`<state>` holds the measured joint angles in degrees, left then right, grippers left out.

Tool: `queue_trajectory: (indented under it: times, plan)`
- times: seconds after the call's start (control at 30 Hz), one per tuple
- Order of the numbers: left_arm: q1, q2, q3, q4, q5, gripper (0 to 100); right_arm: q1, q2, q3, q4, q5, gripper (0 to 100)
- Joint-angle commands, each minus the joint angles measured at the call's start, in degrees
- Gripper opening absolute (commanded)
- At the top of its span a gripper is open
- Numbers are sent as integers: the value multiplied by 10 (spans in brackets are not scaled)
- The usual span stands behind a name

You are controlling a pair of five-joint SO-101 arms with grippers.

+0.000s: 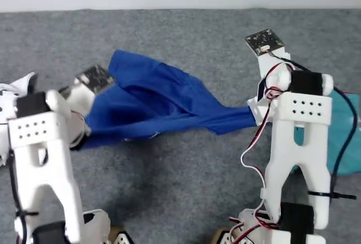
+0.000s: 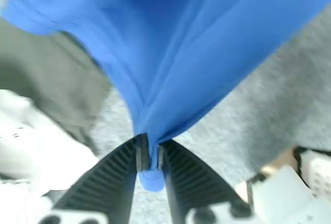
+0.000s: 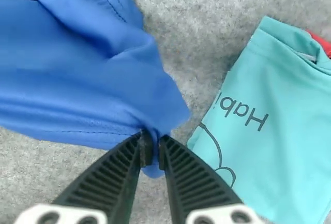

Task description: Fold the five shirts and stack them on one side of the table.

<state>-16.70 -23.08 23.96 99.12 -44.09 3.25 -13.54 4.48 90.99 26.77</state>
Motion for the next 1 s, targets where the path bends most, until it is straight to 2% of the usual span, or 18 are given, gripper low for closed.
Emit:
queue_trajectory:
  times: [0.0, 0.23, 0.4, 0.7, 0.8, 0.97]
  plan:
    - [22, -49, 75, 15, -12, 5, -18, -2, -27, -9, 0, 10]
    - [98, -50, 190, -8, -12, 19, -58, 0, -25, -9, 0, 10]
    - [101, -52, 186, -11, -10, 189, -58, 0, -25, -8, 0, 10]
    - [102, -50, 168, -18, -11, 188, -56, -1, -11, -5, 0, 10]
    - [98, -50, 182, -65, -8, 186, -54, -1, 1, -8, 0, 10]
    - [96, -49, 255, -208, 25, 125, -18, -1, 0, -40, 0, 10]
